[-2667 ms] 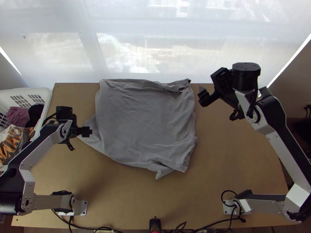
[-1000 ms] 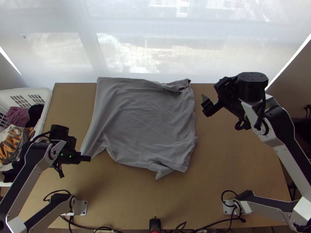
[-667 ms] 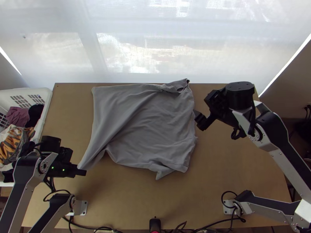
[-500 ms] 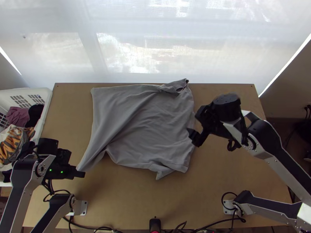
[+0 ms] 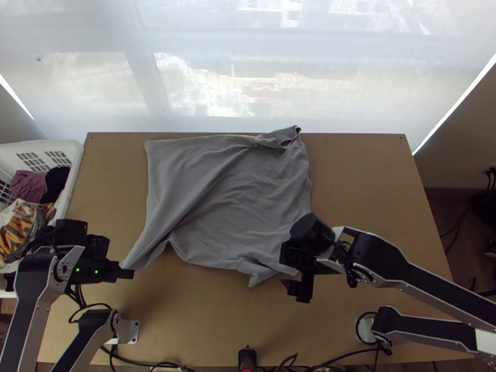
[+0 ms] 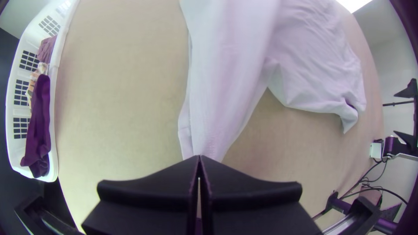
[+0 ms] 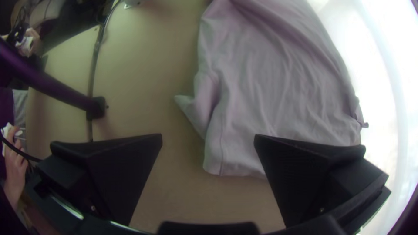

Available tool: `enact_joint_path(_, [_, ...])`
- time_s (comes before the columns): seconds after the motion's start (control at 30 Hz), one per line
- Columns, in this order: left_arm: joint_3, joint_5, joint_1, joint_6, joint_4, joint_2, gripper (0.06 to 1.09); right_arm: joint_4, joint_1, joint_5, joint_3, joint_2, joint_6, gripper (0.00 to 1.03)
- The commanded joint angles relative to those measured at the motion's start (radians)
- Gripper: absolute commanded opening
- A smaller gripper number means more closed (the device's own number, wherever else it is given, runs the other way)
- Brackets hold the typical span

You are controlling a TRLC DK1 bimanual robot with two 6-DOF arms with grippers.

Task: Fold the t-shirt

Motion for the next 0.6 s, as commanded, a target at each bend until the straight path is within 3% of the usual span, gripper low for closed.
enact_joint_path(0.0, [0.004, 0.0, 0.036, -0.005, 0.016, 0.005, 0.09, 0.051, 0.093, -0.008, -0.06, 0.096, -0.023, 0.98])
enact_joint_path(0.57, [-0.021, -0.001, 0.076, 0.01, 0.048, 0.032, 0.09, 0.294, 0.13, -0.014, -0.155, 0.294, 0.023, 0.94])
